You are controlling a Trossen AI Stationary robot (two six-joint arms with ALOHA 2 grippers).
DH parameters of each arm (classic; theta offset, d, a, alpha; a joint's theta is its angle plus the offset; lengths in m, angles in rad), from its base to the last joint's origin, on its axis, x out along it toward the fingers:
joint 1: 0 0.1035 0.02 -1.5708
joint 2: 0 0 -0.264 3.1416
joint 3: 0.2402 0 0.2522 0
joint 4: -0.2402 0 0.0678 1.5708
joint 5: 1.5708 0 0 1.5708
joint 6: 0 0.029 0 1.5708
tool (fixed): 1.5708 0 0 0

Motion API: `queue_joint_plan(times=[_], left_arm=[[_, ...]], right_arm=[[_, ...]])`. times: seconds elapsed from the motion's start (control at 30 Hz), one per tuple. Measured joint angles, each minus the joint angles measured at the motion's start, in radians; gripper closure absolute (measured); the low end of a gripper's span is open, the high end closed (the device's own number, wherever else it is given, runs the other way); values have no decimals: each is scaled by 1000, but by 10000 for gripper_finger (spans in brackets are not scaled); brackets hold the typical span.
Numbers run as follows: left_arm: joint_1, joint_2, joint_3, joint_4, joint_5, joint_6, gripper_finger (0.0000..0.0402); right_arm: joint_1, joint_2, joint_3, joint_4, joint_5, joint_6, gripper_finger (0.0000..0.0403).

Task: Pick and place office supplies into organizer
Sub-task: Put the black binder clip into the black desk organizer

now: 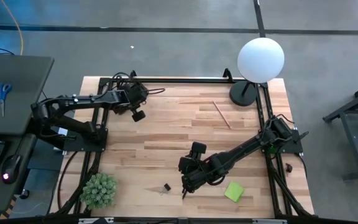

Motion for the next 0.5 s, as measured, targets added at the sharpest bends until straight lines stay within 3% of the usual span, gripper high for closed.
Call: queue_joint_plan(times=[0.17,0.3,0.5], left_arm=[[-1,11,-84,143,72,51,401],[-1,26,-96,166,2,28,389],[-1,30,-96,154,-31,4,302]], right_arm=[[1,0,0,0,-3,5,183],[1,0,0,0,-4,5,183],[-4,0,0,0,-4,5,183]])
